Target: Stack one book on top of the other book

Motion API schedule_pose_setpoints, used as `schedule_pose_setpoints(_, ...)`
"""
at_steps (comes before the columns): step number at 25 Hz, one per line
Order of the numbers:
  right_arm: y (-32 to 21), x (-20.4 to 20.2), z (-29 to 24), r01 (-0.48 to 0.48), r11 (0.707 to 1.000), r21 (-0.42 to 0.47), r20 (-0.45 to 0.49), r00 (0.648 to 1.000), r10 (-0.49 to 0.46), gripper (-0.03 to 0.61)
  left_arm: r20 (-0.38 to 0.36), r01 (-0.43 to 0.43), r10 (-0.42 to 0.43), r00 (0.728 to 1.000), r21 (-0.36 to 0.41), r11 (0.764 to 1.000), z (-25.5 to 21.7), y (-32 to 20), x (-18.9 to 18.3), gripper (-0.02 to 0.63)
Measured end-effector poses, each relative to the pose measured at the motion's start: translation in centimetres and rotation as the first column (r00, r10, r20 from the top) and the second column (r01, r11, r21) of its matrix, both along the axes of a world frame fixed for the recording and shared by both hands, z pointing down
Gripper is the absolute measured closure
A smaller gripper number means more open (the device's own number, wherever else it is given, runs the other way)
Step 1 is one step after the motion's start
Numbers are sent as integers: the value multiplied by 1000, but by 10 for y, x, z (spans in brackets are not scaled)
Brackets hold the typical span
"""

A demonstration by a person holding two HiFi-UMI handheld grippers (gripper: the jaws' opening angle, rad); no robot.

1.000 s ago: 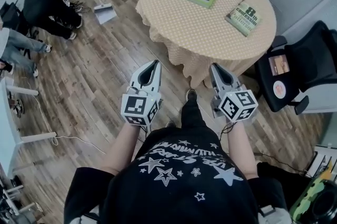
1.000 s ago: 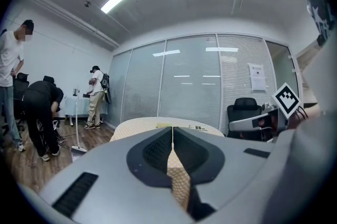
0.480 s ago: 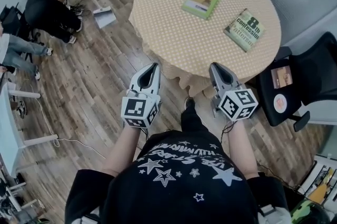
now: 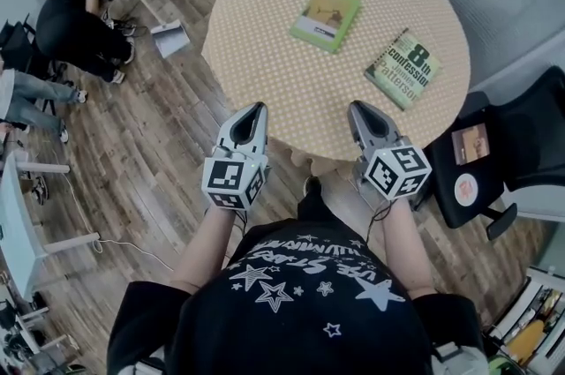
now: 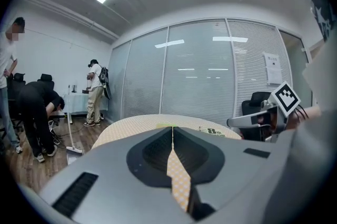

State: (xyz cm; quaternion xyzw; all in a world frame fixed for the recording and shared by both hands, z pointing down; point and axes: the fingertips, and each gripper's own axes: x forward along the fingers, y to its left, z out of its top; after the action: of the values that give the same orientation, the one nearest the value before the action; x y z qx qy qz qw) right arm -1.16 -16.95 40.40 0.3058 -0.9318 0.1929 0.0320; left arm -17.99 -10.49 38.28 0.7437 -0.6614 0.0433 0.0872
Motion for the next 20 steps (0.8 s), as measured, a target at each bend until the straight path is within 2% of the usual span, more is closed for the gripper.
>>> schedule_pose_setpoints(13,-71,19,8,11,1000,-28,31,999,-10,538,30,44,-44,999,-9,999,-1,-61,13,598)
schedule_pose_setpoints(20,-95,19,10,-8,1000,-30,21,1000,8,538,35,51,-50,998,-21,998,-3,-74,16,598)
